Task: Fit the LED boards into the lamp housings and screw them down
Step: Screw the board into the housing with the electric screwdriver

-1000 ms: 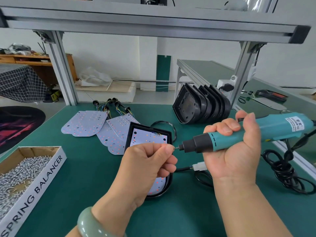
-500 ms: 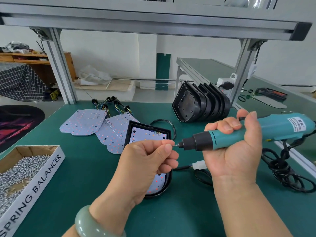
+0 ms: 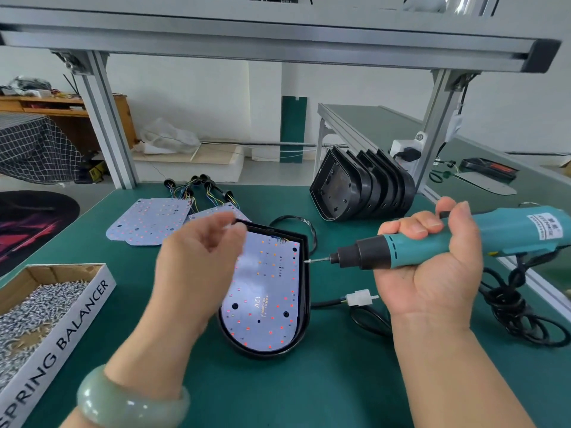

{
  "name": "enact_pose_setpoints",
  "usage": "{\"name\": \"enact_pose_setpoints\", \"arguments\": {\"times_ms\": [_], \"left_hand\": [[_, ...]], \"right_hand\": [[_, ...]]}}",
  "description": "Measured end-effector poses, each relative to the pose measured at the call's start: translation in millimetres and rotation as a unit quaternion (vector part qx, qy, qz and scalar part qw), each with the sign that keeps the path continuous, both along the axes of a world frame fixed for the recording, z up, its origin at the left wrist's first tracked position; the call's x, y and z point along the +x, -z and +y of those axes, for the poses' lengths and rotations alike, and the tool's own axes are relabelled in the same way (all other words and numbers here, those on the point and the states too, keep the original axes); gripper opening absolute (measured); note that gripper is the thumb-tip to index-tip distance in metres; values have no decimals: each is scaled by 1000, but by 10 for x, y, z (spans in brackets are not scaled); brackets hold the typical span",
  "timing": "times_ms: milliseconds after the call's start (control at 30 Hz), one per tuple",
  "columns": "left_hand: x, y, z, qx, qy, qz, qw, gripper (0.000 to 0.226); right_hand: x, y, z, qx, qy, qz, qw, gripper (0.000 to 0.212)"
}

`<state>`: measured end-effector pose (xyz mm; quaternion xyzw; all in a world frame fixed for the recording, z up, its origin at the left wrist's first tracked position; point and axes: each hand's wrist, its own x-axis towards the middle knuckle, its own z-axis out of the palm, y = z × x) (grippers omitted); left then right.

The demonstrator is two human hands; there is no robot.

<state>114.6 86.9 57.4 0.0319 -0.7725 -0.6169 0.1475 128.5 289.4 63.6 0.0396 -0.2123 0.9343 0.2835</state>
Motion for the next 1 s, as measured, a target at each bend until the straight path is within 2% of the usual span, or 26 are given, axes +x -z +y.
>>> {"name": "enact_pose_setpoints", "arguments": {"times_ms": [33,100,167,233,333,467,600,1000], "left_hand": [[-77,3,-47,-56,-40,-27,997,36],[-264,71,-83,-111,-5,-141,984,62],[-369,82,-22,-114,81,-240,961,62],[-417,105,44,-161,110,-280,940,52],[-483,200,137,-217,119,-271,930,35],[-513,219,181,-239,117,-275,924,37],[-501,203,210,-256,110,-261,924,31],[-534,253,192,-269,105,-261,921,34]], "right_hand": [[-17,10,15,6,9,-8,1000,10],[-57,22,25,25,22,-25,999,10],[-100,44,19,47,34,-33,998,15],[-144,87,11,70,46,-40,996,11],[-223,126,1,97,57,-52,992,14],[-369,108,-4,146,85,-74,983,17],[-496,137,-27,194,108,-102,970,17],[-642,188,-71,225,93,-136,960,12]]}}
